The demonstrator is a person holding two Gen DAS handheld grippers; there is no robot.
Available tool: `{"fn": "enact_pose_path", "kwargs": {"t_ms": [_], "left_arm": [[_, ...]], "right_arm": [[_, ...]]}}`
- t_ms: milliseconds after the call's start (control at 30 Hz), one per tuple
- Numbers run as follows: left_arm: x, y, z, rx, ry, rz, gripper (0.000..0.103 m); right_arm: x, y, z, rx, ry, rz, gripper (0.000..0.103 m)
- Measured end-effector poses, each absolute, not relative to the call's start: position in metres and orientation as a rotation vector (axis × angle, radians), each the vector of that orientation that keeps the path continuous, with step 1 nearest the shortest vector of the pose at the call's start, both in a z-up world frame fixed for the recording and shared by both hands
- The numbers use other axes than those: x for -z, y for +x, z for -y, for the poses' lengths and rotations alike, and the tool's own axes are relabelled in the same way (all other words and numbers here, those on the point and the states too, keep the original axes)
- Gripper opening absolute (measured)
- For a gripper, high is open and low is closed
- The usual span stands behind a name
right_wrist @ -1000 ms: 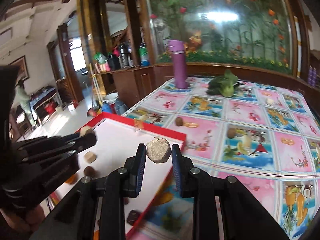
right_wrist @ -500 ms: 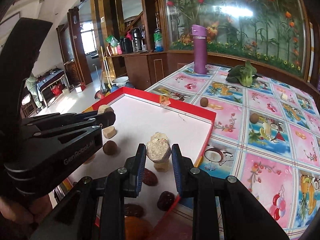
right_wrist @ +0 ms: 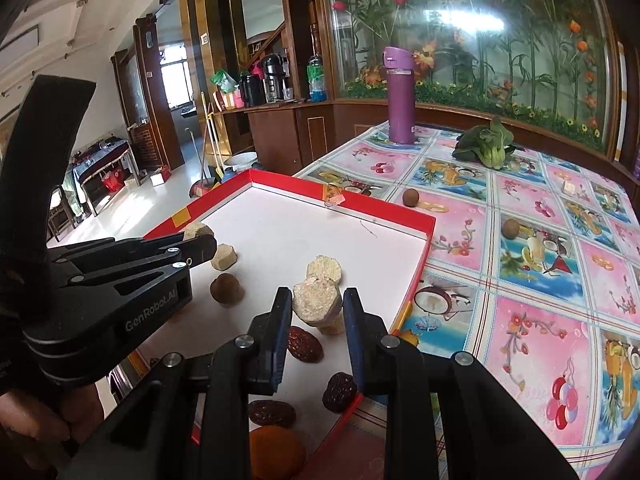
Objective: Organize fruits
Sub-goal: 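Carry both tan pastries over the white tray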
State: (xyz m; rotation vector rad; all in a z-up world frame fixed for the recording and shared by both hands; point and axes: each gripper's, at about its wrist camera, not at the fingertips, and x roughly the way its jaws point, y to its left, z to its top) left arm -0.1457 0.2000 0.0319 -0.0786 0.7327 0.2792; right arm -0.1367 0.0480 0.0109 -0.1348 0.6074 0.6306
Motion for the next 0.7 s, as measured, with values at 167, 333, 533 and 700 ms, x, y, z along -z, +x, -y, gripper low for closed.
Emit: {"fn": "enact_pose_path", "kwargs": {"t_ms": [167,333,533,700], "left_arm": [[-0.027,-0.147,-0.202,-0.283,-0.077,-0.744,0.017],[-0.023,-0.146,-0.201,-0.290,-0.067,-0.752,0.018],[-0.019,-0.144,-0.200,-0.291,-0.057,-0.763,0.017],[-0.019,-0.144,-0.200,-0.296,-0.051,-0.761,0.017]], "right_arm": [[-0.005,-0.136,-0.046,-0.641,-0.116,-0.627,0.025],[-0.001,-0.136,-0.047,-0.652,-0.106,-0.643,0.025],[0.006,-0.134,-0.048,-0.665,-0.099,-0.669,0.025],[0.008,-0.134,-0.049,-0.672,-0.100,-0.676,0.025]]}}
